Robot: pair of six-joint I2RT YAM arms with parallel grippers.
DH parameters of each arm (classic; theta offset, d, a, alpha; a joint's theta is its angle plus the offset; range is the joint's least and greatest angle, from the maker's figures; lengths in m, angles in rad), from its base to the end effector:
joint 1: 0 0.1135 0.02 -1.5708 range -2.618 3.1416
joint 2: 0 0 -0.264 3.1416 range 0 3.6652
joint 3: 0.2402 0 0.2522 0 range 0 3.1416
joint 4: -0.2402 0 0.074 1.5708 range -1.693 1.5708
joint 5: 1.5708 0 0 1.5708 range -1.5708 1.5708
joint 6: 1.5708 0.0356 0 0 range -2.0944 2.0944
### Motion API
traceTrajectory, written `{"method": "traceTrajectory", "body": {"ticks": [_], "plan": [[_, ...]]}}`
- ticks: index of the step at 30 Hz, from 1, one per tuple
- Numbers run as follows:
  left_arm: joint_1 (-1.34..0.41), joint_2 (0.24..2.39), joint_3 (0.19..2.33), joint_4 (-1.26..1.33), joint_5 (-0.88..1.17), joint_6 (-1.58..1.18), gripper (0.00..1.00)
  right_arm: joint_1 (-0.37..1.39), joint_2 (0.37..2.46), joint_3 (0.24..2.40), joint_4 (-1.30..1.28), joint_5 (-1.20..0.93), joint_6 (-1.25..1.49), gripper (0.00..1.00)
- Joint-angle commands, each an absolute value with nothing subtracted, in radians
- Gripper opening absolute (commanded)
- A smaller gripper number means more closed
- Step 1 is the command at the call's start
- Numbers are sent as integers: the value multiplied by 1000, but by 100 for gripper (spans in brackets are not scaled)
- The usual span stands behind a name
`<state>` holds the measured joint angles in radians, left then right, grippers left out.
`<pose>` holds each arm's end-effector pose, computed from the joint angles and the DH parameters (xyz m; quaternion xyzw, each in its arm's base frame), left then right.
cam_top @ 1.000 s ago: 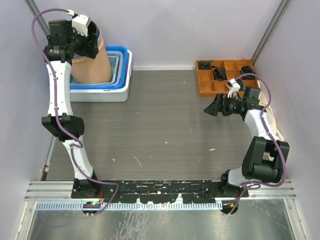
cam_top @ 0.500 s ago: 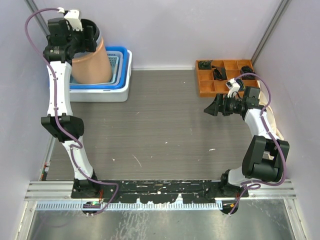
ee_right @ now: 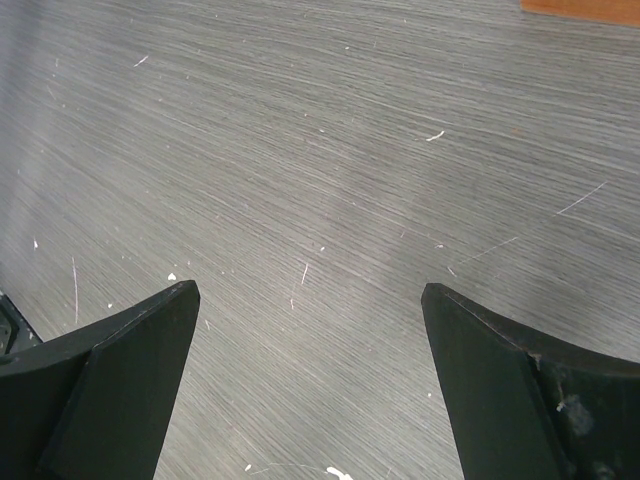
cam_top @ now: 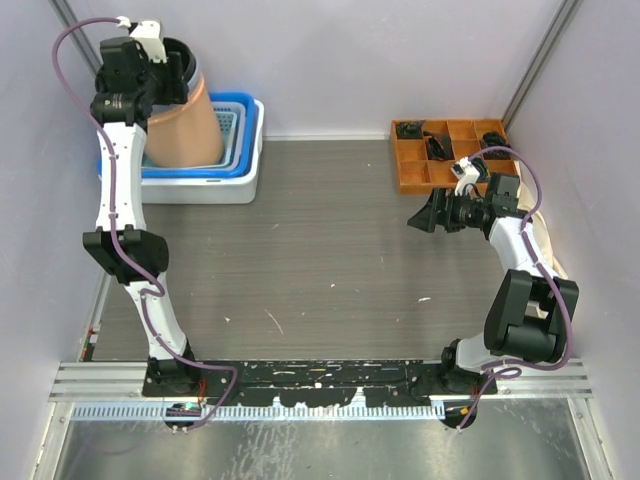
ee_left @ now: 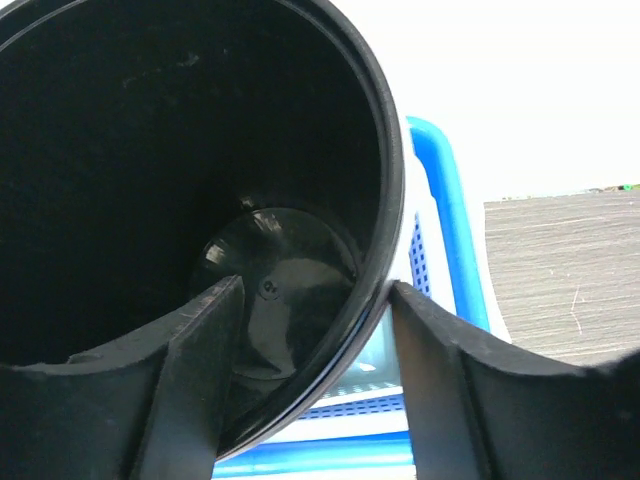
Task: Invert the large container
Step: Pick up the container from the container.
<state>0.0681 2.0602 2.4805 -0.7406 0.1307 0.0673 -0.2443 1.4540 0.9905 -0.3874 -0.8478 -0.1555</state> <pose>0.4463 0.0258 0.4668 0.0379 0.8091 -0.0133 0.5863 0.2971 -0.0465 0.2465 -0.1069 0.8587 0.3135 0.3911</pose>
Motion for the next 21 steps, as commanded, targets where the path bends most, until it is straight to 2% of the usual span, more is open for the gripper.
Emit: {"method": "traceTrajectory", "body": {"ticks": [1, 5, 7, 14, 21], "plan": [[72, 2043, 2498, -689, 108, 78, 54, -243, 1451, 1034, -375, -854, -170, 100], [58, 2041, 2511, -700, 120, 91, 30, -243, 1457, 1036, -379, -854, -173, 100], [49, 2038, 2519, -709, 119, 97, 2, -243, 1460, 1038, -382, -854, -174, 100], [14, 2062, 2598, -820, 174, 175, 0, -244, 1462, 1041, -385, -854, -176, 100], [-22, 2057, 2587, -889, 83, 291, 0, -242, 1462, 1044, -390, -850, -179, 100]]}}
